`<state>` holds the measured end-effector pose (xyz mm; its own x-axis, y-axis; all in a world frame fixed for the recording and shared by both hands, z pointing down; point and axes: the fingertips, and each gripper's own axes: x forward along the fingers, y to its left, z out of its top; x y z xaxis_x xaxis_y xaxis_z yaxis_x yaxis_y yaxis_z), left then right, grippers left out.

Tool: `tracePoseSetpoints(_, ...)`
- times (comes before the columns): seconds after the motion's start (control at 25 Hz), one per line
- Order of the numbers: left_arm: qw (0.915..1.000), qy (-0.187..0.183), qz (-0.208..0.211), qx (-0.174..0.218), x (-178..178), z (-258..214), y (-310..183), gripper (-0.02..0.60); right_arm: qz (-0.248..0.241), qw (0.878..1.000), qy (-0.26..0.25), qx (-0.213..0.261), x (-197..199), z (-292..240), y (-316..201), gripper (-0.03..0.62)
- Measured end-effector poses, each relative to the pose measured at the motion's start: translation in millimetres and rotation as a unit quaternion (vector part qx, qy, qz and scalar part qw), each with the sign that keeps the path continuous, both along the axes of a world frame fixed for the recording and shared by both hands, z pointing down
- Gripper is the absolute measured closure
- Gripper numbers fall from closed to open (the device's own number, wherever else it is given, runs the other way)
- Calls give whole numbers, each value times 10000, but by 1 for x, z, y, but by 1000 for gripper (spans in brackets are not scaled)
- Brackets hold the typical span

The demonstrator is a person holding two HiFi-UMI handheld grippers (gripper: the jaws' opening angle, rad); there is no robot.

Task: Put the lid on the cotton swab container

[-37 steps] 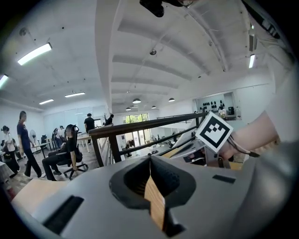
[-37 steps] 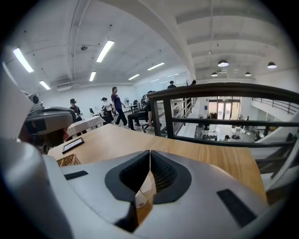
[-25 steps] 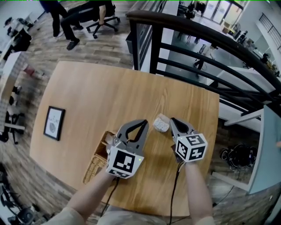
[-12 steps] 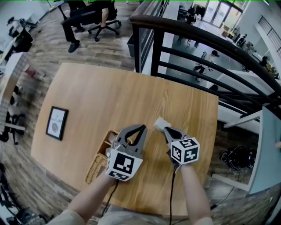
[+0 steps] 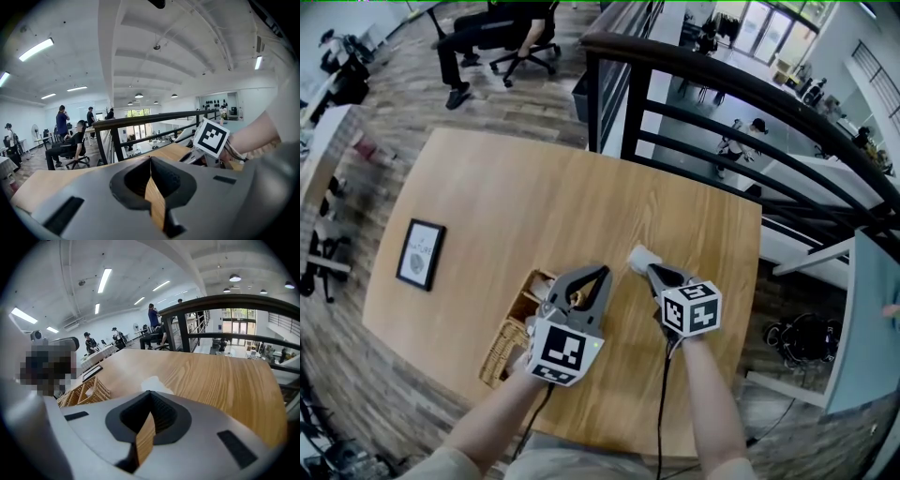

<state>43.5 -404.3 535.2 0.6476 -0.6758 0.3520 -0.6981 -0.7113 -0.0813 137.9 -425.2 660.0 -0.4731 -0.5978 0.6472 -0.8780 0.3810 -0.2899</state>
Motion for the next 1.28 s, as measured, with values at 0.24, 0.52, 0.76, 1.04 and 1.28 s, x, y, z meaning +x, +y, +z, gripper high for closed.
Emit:
tracePoseSetpoints(0.24,9999,-132,27,81,-4,-12,14,559,158,9995,271,18,1,-1,3,566)
tracePoseSetpoints(0.52,9993,-142,-67,349,-21,-57,28,558,283,9976,286,571,-1,-66,23,566)
tracePoseSetpoints(0.76,9979,39,-208,606,-37,-104,39,558,80,9907,334,1316,-11,-159,51,566)
tracePoseSetpoints(1.04,9952,171,-144,953,-51,-165,67,558,-104,9732,384,2266,-36,-268,101,566)
tracePoseSetpoints(1.28,9913,455,-81,1228,-64,-204,98,558,-182,9621,19,2720,-59,-320,149,566)
